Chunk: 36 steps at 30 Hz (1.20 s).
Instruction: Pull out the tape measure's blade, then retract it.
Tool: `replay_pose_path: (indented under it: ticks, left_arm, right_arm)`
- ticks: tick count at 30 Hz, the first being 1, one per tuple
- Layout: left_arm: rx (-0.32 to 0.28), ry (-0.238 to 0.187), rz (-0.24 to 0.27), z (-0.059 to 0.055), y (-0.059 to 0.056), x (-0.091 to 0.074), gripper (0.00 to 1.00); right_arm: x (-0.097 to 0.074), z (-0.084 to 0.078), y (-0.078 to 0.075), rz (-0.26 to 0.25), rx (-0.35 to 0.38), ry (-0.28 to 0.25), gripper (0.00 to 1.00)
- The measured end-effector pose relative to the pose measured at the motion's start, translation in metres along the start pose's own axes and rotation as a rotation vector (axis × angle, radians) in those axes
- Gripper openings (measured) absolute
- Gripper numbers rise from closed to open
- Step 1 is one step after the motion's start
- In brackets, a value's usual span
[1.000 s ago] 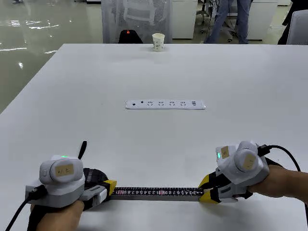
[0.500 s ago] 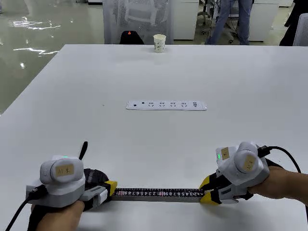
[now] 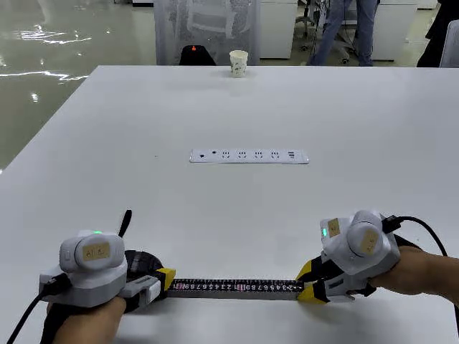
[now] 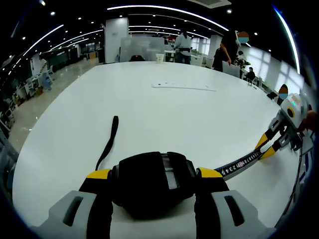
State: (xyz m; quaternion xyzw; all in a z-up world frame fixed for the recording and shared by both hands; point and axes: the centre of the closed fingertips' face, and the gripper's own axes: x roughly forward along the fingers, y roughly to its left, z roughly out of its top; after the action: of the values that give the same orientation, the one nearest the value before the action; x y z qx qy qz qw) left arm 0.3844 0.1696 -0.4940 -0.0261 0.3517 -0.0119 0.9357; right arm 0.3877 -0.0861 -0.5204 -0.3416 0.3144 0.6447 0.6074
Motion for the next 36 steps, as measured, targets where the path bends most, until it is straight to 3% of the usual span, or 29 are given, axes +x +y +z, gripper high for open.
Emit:
replay_pose_path:
  ticks: [36]
  left_arm:
    - [-0.003, 0.003, -0.017, -0.0001, -0.0006, -0.0009, 0.62]
  right_arm:
    - [0.0073, 0.0097, -0.0007, 0.007, -0.008, 0.011, 0.10]
